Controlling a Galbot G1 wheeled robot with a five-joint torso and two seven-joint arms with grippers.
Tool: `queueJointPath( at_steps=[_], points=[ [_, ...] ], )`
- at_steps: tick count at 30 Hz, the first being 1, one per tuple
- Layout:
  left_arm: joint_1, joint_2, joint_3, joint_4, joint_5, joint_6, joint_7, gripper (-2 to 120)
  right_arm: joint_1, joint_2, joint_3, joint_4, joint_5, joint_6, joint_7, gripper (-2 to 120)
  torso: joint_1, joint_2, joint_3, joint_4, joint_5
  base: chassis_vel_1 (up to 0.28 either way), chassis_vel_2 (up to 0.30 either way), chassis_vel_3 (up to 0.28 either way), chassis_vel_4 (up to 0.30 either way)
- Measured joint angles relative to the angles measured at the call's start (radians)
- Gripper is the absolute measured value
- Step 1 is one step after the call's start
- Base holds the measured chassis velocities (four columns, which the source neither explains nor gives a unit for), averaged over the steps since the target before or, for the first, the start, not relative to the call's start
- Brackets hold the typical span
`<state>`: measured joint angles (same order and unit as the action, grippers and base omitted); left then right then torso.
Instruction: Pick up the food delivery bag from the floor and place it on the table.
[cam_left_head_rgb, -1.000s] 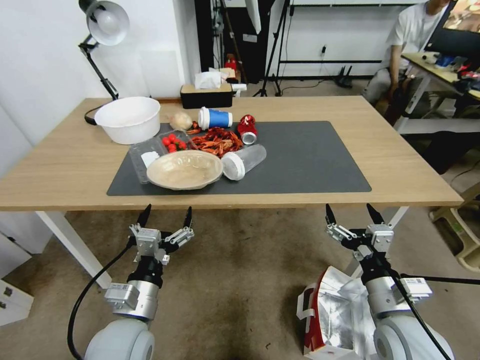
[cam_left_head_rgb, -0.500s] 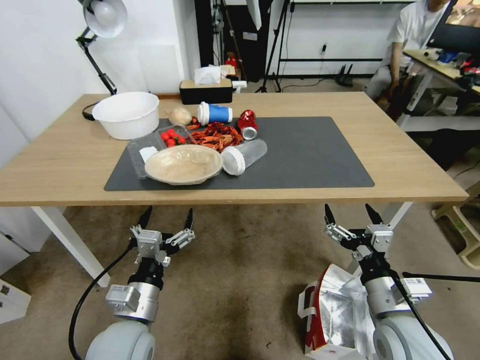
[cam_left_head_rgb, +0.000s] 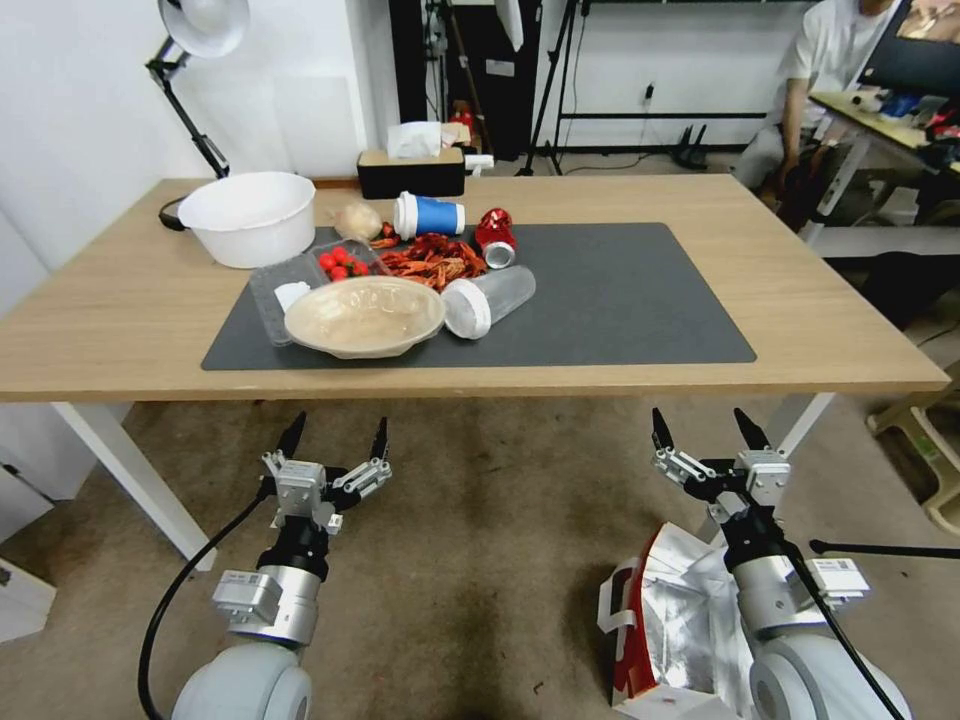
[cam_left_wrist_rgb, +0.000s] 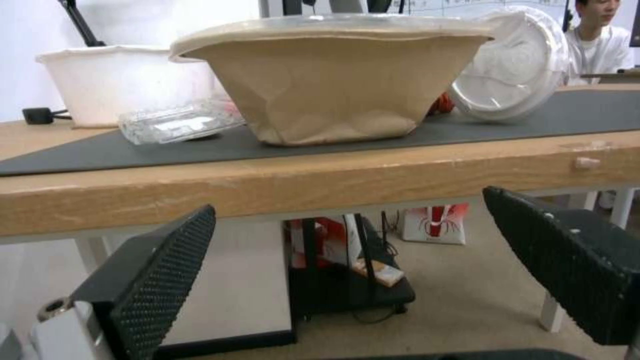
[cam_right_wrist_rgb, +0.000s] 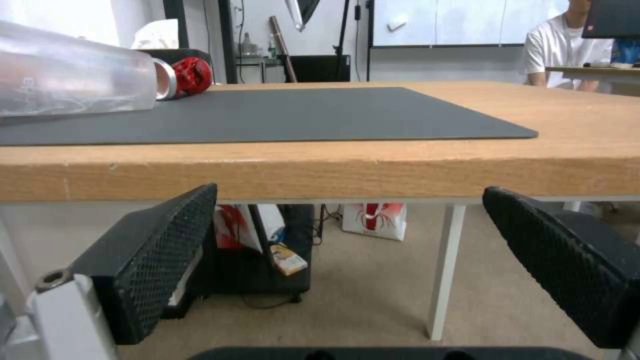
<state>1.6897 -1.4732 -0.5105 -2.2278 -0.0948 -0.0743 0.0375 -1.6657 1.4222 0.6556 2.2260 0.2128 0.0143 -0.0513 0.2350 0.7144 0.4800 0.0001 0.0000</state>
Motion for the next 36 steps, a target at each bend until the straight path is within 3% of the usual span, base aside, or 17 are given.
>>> queueJointPath(
  at_steps=[36],
  points=[
    [0.002, -0.001, 0.006, -0.002, -0.003, 0.006, 0.005, 100, 0.005, -0.007, 0.011, 0.002, -0.007, 0.001, -0.012, 100, -0.065, -0.163, -0.098, 0.0, 0.0, 0.0, 0.0, 0.0, 0.0]
  ],
)
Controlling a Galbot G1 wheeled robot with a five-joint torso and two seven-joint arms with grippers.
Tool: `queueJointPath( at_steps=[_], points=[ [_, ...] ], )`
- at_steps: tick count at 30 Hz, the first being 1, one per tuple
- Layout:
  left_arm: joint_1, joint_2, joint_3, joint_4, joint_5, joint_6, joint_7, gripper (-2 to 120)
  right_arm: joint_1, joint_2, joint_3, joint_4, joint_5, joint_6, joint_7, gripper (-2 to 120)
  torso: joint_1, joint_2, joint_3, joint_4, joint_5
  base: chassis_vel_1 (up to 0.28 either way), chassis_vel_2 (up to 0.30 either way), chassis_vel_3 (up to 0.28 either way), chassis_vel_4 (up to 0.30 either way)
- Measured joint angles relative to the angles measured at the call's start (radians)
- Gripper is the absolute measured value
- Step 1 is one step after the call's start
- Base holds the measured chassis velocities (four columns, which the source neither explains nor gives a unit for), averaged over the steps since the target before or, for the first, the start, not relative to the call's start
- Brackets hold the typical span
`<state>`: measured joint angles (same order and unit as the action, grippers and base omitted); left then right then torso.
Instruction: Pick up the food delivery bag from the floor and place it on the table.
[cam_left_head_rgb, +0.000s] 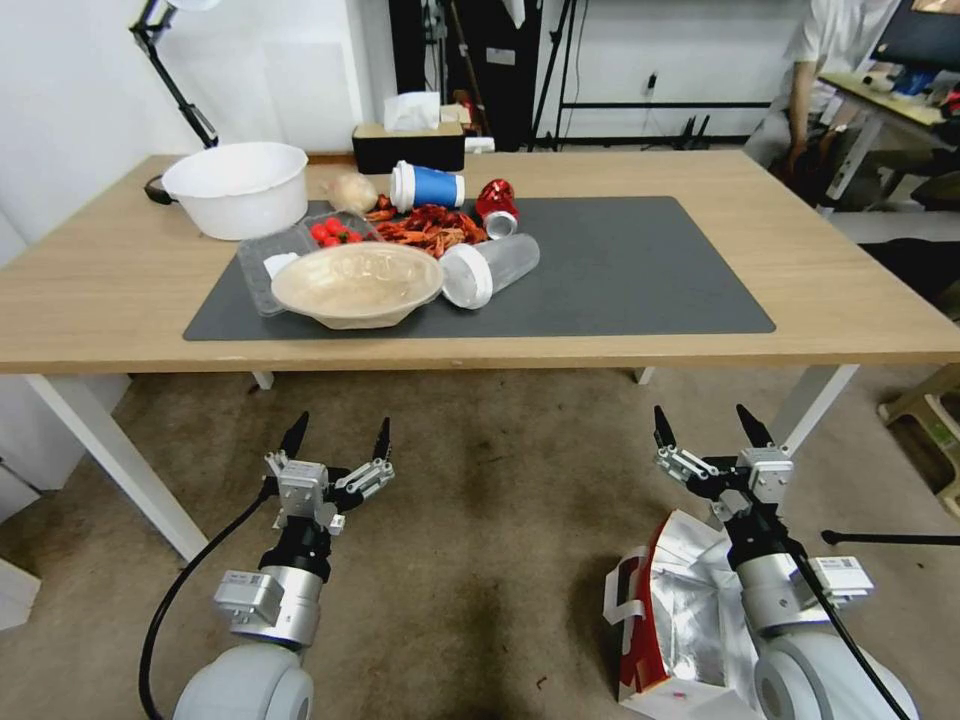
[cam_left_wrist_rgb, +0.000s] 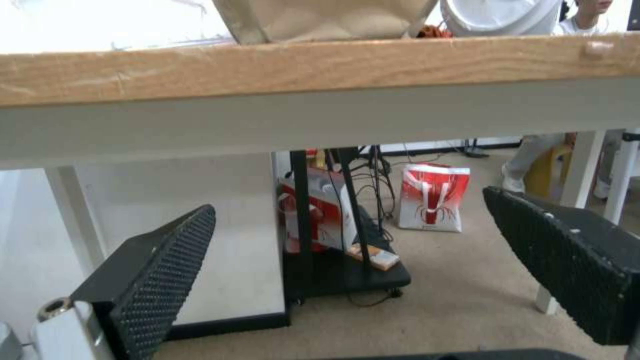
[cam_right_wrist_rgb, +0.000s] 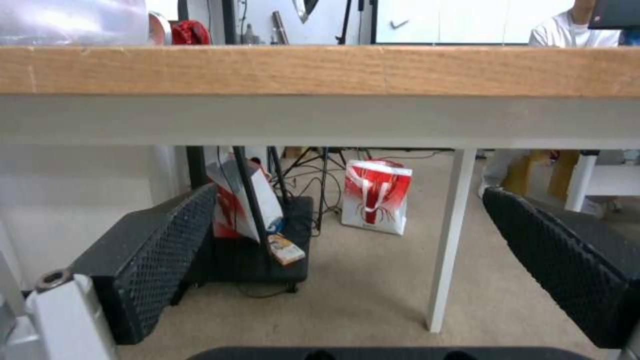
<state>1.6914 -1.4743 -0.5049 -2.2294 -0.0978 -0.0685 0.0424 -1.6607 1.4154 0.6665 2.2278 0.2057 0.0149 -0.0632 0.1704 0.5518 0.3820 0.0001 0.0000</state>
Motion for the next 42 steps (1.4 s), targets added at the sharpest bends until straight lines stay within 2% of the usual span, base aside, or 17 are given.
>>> queueJointPath(
  at_steps=[42],
  points=[
    [0.02, -0.004, 0.002, -0.015, 0.021, -0.006, 0.005, 100, 0.004, -0.013, 0.011, 0.005, 0.007, 0.0, 0.004, 100, -0.061, -0.174, -0.112, 0.0, 0.0, 0.0, 0.0, 0.0, 0.0]
  ],
)
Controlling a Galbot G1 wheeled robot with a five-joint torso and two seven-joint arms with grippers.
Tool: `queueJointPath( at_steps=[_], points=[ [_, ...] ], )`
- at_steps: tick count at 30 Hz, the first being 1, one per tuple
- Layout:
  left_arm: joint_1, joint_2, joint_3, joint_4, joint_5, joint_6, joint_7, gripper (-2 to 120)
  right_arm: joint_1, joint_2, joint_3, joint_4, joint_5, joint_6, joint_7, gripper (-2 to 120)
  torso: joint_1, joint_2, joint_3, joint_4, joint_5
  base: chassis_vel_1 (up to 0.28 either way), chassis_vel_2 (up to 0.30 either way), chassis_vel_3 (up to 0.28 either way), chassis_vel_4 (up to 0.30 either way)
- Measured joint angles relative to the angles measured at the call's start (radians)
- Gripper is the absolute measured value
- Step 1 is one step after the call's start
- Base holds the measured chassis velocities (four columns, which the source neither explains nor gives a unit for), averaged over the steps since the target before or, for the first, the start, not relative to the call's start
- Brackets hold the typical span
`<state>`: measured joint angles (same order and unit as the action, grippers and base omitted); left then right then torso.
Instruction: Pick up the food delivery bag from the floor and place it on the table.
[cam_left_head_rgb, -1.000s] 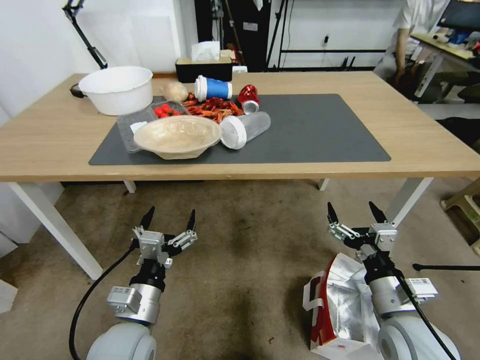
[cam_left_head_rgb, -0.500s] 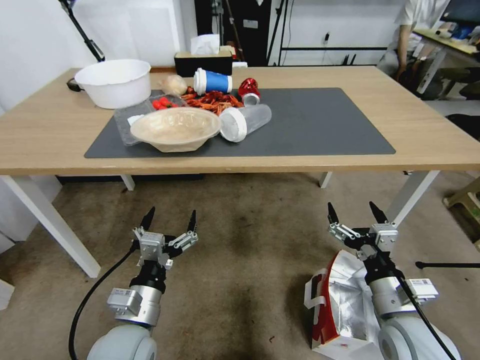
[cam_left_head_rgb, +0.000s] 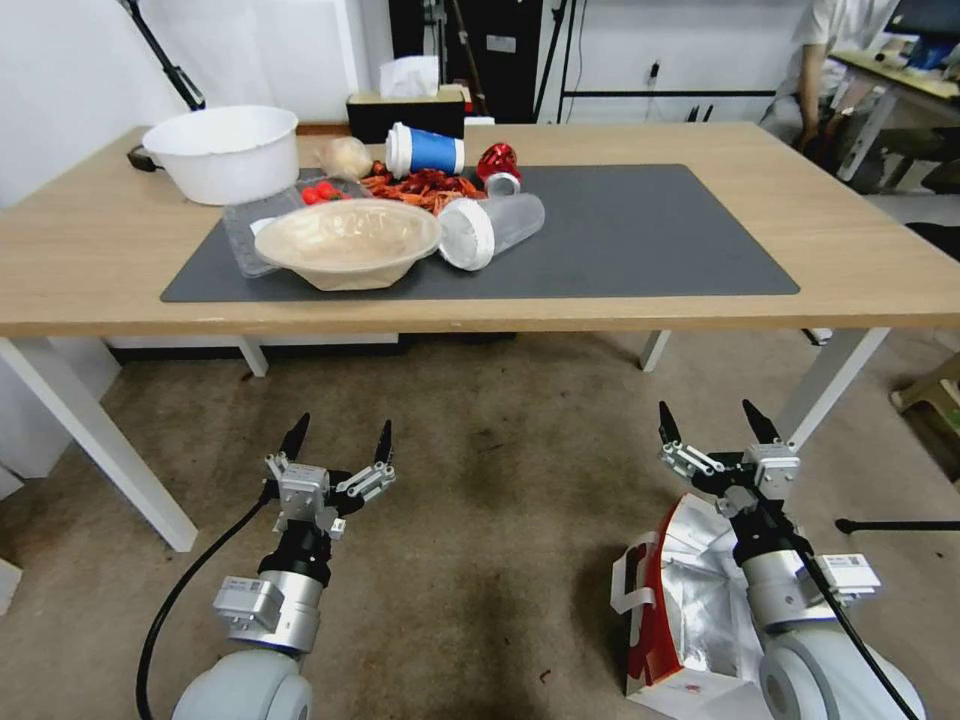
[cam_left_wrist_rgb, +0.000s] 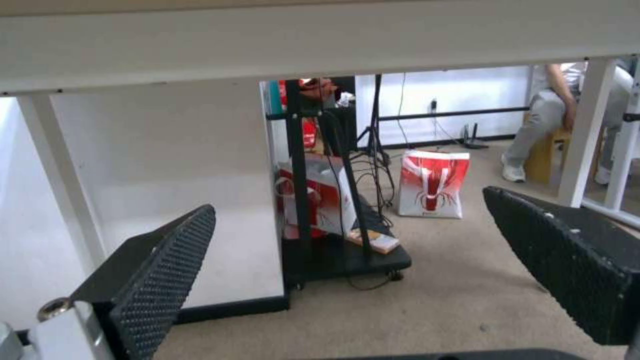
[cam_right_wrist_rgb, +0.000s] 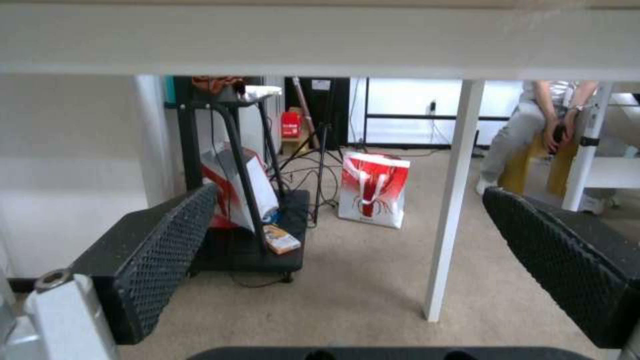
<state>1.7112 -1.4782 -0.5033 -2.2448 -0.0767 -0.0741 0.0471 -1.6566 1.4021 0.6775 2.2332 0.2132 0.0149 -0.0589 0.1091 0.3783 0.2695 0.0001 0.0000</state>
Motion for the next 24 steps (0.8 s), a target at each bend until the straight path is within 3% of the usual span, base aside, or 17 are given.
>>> queueJointPath(
  at_steps=[24],
  points=[
    [0.005, -0.004, -0.011, 0.01, 0.004, -0.008, 0.0, 100, 0.014, -0.003, 0.0, -0.001, 0.003, -0.006, -0.003, 100, -0.031, -0.098, -0.067, 0.0, 0.0, 0.0, 0.0, 0.0, 0.0]
  ],
)
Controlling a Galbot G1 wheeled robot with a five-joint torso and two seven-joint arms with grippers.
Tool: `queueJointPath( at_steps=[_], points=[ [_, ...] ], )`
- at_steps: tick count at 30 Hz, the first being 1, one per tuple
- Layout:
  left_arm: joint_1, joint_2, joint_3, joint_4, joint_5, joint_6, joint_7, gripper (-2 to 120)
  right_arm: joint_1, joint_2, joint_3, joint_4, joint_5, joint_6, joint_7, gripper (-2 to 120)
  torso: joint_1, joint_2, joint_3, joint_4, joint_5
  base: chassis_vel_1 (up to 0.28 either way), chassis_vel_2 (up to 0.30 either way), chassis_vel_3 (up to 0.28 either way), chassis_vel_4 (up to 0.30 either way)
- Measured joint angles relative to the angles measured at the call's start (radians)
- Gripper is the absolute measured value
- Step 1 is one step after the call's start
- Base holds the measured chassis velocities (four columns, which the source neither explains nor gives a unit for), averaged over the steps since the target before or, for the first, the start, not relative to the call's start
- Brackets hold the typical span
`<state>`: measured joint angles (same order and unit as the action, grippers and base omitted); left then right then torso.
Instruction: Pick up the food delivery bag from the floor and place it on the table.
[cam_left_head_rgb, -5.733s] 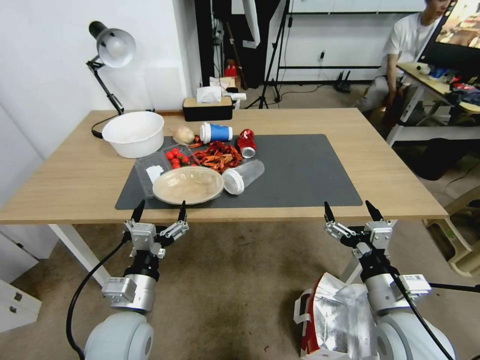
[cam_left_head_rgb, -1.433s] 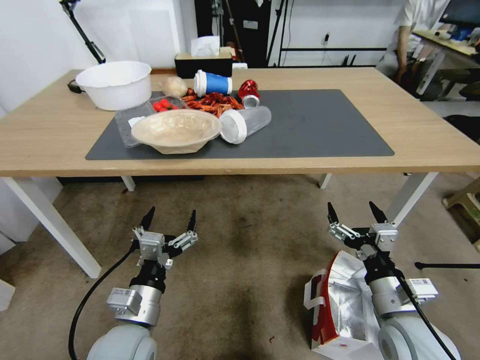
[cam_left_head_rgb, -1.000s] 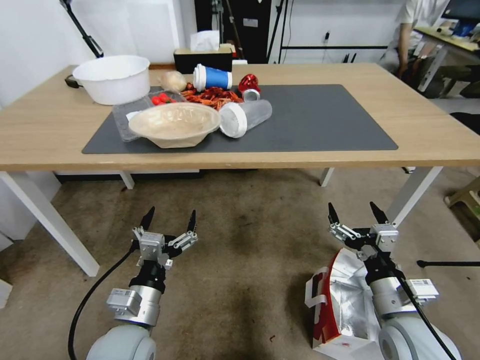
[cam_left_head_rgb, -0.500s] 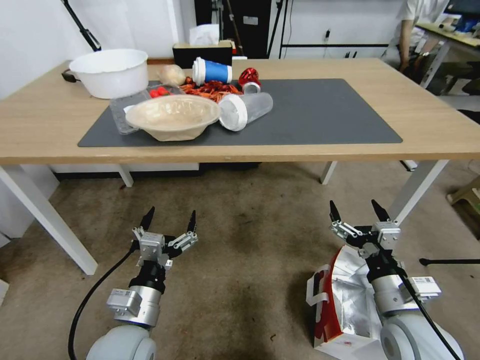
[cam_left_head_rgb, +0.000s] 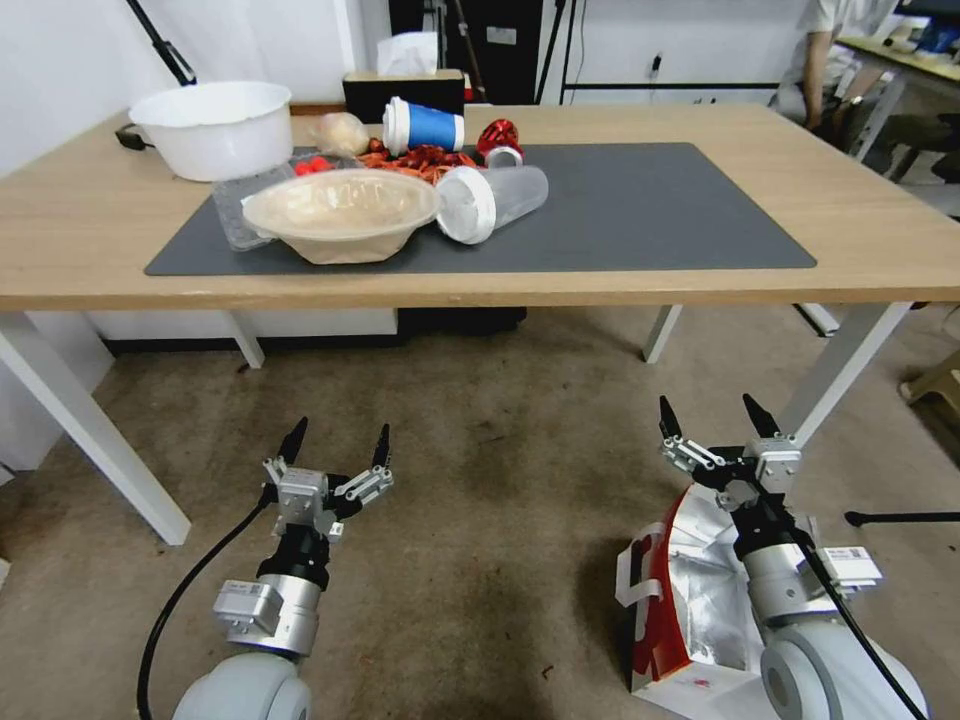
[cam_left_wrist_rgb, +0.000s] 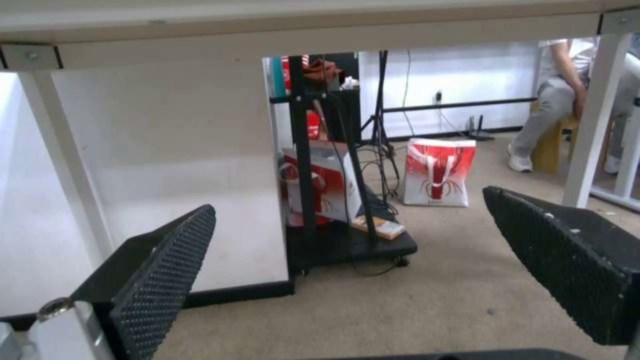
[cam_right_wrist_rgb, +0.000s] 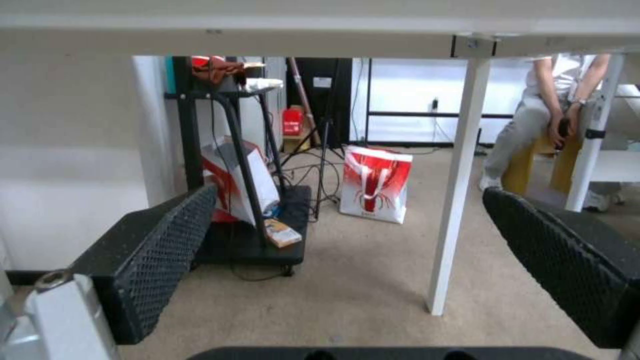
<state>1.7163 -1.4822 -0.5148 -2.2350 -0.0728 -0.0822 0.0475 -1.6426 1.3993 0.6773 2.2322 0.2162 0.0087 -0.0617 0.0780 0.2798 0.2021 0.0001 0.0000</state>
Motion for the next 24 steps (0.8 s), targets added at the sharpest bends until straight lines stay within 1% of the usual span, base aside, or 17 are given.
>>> queueJointPath(
  at_steps=[5, 9, 14, 17, 18, 24],
  points=[
    [0.0, 0.0, -0.002, -0.001, 0.0, 0.0, -0.001, 100, -0.003, 0.001, 0.002, -0.001, 0.0, 0.003, 0.0, 100, -0.004, -0.016, -0.011, 0.0, 0.0, 0.0, 0.0, 0.0, 0.0],
    [0.001, 0.0, -0.003, -0.004, 0.0, 0.0, -0.001, 100, -0.005, 0.002, 0.005, 0.0, 0.0, 0.007, -0.001, 100, -0.01, -0.037, -0.027, 0.0, 0.0, 0.0, 0.0, 0.0, 0.0],
    [0.002, -0.001, -0.004, -0.006, 0.001, -0.002, -0.003, 100, -0.008, 0.003, 0.005, 0.001, 0.0, 0.01, -0.001, 100, -0.013, -0.05, -0.037, 0.0, 0.0, 0.0, 0.0, 0.0, 0.0],
    [0.004, -0.001, -0.004, -0.012, 0.002, -0.003, -0.003, 100, -0.012, 0.003, 0.006, 0.004, 0.0, 0.014, -0.002, 100, -0.017, -0.067, -0.05, 0.0, 0.0, 0.0, 0.0, 0.0, 0.0],
    [0.004, -0.001, -0.004, -0.012, 0.002, -0.003, -0.003, 100, -0.012, 0.003, 0.006, 0.004, 0.0, 0.014, -0.002, 100, -0.017, -0.067, -0.05, 0.0, 0.0, 0.0, 0.0, 0.0, 0.0],
    [0.008, -0.002, -0.004, -0.014, 0.004, -0.005, -0.004, 100, -0.016, 0.004, 0.008, 0.007, 0.0, 0.014, -0.003, 100, -0.023, -0.092, -0.069, 0.0, 0.0, 0.0, 0.0, 0.0, 0.0]
  ],
)
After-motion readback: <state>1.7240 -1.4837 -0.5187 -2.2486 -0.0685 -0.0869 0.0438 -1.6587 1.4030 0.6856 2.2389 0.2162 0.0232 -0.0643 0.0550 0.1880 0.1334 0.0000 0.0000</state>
